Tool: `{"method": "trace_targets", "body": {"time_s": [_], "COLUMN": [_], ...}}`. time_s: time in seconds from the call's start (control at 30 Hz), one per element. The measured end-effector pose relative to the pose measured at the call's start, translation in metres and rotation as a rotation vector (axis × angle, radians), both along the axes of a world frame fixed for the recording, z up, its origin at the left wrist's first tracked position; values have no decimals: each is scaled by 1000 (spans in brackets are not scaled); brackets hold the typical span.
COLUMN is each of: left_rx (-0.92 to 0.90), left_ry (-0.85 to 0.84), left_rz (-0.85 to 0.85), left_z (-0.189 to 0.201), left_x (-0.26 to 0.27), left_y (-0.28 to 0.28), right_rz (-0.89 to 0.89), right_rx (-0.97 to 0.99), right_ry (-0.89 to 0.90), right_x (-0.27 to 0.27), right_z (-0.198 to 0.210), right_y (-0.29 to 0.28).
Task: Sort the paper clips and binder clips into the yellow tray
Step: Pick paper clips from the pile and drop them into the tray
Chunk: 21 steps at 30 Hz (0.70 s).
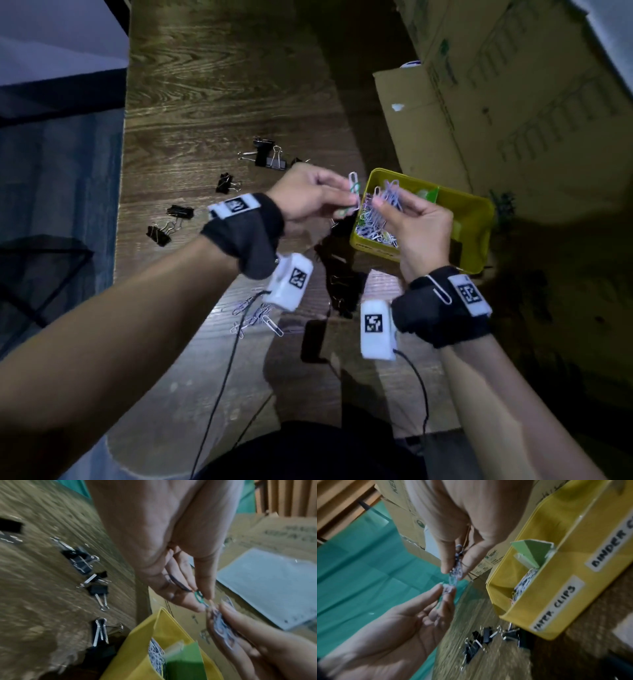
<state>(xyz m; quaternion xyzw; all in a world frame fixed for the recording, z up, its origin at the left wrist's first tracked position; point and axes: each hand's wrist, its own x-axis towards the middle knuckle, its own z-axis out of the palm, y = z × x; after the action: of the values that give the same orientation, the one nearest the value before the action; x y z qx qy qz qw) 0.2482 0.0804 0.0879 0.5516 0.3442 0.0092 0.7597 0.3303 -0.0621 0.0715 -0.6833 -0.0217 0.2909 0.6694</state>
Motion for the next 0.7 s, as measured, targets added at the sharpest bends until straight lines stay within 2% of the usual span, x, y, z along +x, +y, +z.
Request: {"method": "trace_targets", "body": {"time_s": [0.17,0.27,0.33,0.43,0.57,0.63,0.7], "left_rx": [253,596,701,725,410,453,640], "left_ry": [101,244,300,243,106,146,270], "left_rz": [-9,-174,-312,-355,-143,-141,-252], "left_z": [-27,-47,-48,-41,-35,-44,-55], "left_x": [48,60,60,52,12,-19,-55], "left_y": [-34,-44,-45,-39,-20,0,19], "right_rz": [-89,59,175,253,267,277,338], "right_rx": [-203,-380,-414,-394,-395,-353,-238], "right_ry": [-32,-50,-54,-82,-265,-375,-417], "right_x": [42,50,51,49,33,16,-8], "right_z": [-43,-62,-66,-67,-58,-46,-34], "right_y": [8,12,12,8,5,4,3]}}
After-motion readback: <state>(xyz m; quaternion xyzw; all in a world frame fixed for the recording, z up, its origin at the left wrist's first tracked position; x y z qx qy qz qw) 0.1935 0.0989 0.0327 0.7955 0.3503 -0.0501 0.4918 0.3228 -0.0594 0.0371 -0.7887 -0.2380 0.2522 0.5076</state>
